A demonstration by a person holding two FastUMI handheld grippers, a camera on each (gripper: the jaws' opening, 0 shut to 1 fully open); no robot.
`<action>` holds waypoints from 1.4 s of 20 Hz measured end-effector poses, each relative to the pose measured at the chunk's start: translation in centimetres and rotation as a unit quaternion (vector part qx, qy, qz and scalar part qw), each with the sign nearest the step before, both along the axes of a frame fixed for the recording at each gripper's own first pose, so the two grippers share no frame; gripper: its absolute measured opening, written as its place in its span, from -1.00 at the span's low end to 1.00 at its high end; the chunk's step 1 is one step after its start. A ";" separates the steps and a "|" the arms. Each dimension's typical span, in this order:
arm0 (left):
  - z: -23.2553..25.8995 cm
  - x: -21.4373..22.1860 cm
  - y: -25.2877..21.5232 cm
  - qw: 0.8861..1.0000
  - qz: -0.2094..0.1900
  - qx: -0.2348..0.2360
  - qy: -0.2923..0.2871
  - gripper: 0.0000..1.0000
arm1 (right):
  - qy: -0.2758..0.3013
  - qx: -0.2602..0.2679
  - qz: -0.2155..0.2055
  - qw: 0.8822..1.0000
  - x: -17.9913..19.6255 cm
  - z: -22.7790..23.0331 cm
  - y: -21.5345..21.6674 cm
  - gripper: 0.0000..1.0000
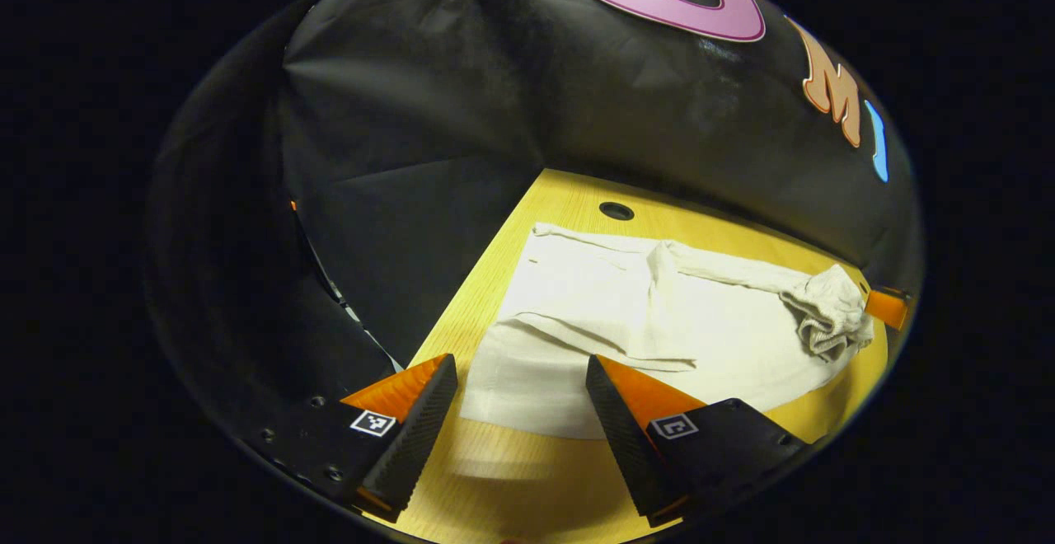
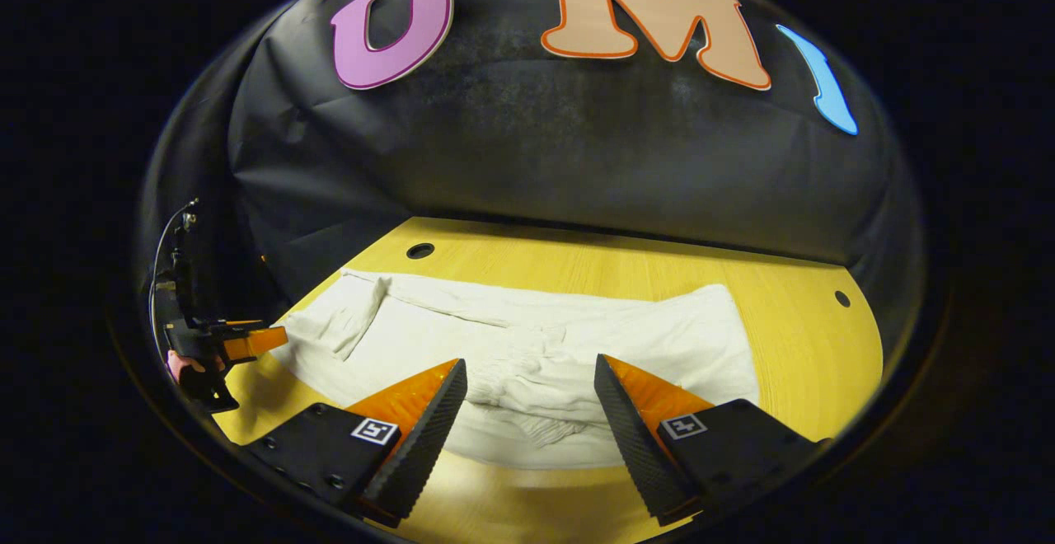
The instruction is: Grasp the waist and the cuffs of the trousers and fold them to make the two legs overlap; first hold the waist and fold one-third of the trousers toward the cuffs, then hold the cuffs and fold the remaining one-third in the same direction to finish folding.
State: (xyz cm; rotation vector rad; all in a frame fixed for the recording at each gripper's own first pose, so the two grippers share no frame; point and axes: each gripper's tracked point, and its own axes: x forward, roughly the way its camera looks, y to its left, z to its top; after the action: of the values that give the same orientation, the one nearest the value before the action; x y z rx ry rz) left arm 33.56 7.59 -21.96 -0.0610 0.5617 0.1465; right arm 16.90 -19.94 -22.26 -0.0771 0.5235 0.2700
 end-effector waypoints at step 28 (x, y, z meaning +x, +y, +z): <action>-0.5 1.1 -1.1 1.000 0.008 -0.008 -0.015 -1.00 | -0.009 0.019 -0.110 0.994 -4.2 3.6 -13.0 0.93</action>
State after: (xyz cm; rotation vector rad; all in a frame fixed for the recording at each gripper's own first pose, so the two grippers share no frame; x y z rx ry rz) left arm 34.69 6.47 -22.51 -0.0829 0.5324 0.1555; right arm 12.75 -32.93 -18.62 0.0152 0.5048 0.0648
